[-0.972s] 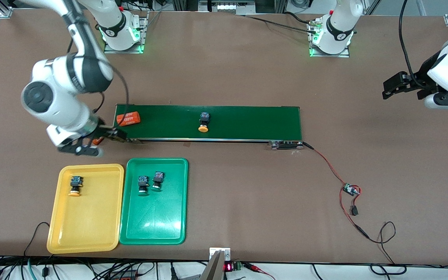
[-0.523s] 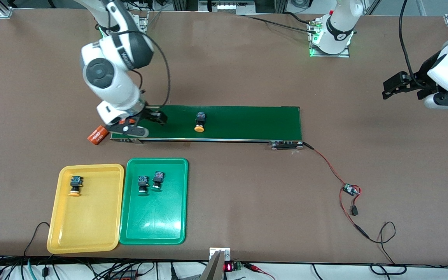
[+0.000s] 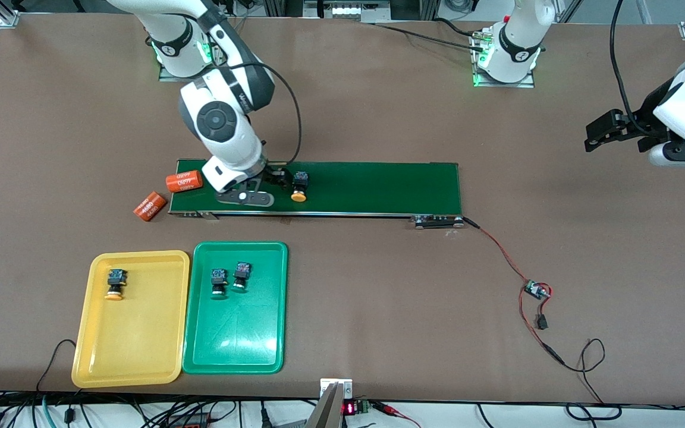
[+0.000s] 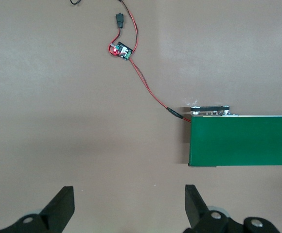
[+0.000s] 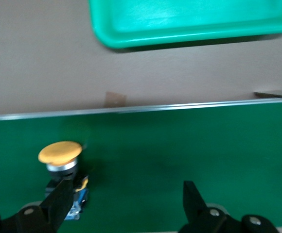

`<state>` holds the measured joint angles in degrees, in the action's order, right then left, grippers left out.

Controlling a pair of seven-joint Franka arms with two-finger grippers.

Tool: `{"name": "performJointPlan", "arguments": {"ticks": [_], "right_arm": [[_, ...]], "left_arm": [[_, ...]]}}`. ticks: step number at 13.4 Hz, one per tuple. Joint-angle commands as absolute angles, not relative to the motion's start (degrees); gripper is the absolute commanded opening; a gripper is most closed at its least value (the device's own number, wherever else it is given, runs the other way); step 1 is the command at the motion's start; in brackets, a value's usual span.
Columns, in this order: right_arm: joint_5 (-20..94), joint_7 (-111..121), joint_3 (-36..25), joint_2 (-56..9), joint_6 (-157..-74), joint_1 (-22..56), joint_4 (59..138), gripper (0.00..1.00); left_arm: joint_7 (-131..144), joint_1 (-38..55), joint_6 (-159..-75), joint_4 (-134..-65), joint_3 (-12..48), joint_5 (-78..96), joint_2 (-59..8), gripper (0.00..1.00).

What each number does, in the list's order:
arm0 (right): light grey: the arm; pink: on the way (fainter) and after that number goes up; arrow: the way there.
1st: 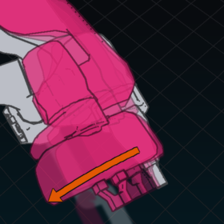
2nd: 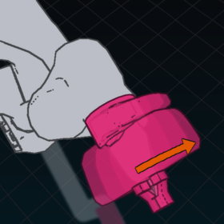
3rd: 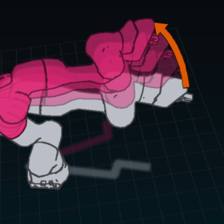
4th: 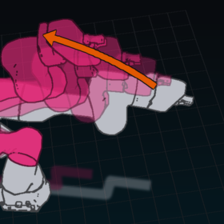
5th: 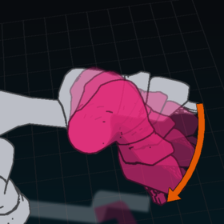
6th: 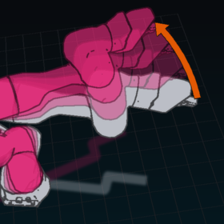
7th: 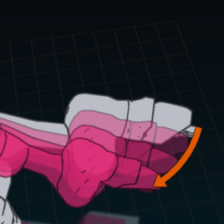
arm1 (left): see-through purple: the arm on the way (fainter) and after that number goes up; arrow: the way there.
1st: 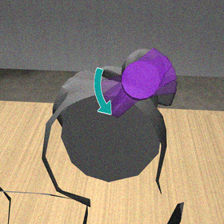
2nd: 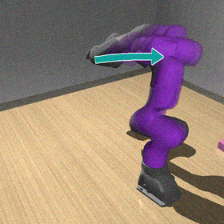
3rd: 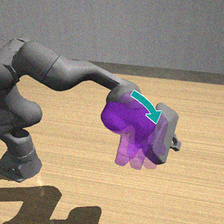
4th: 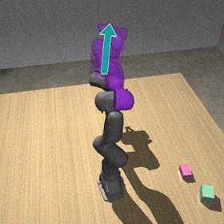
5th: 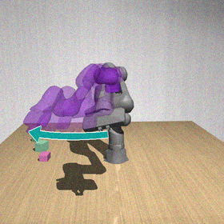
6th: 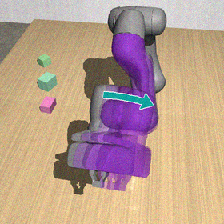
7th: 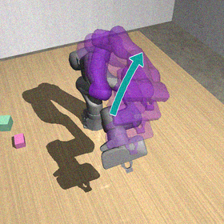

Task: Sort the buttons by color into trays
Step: 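Move the right gripper back and grasp the second yellow button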

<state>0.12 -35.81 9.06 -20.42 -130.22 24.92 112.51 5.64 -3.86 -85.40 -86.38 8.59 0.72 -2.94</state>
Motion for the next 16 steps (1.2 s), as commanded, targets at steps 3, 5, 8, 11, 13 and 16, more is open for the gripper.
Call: {"name": "performJointPlan", "arguments": {"ticks": [3,5,8,11,13,16], "right_arm": [[-0.1,-33.2,9.8,-19.9,-130.3,25.0,112.5,1.0],[-0.1,-33.5,9.8,-20.0,-130.3,24.9,112.5,1.0],[0.1,-33.9,10.3,-22.0,-131.6,25.0,112.5,1.0],[0.4,-34.0,10.5,-23.5,-132.7,25.0,112.4,1.0],[0.4,-34.0,10.5,-24.4,-133.0,25.0,112.4,1.0],[0.4,-33.8,10.5,-25.7,-133.9,24.9,112.4,0.87]], "left_arm": [[4.8,-4.0,-84.5,-84.5,8.5,1.8,-4.0,1.0],[4.7,-4.0,-84.5,-84.5,8.5,1.8,-4.0,1.0],[4.8,-4.0,-84.5,-84.5,8.5,1.8,-4.0,1.0],[4.8,-4.0,-84.5,-84.5,8.5,1.8,-3.9,1.0],[4.8,-4.0,-84.5,-84.5,8.5,1.8,-3.9,1.0],[4.8,-4.0,-84.5,-84.5,8.5,1.8,-4.0,1.0]]}}
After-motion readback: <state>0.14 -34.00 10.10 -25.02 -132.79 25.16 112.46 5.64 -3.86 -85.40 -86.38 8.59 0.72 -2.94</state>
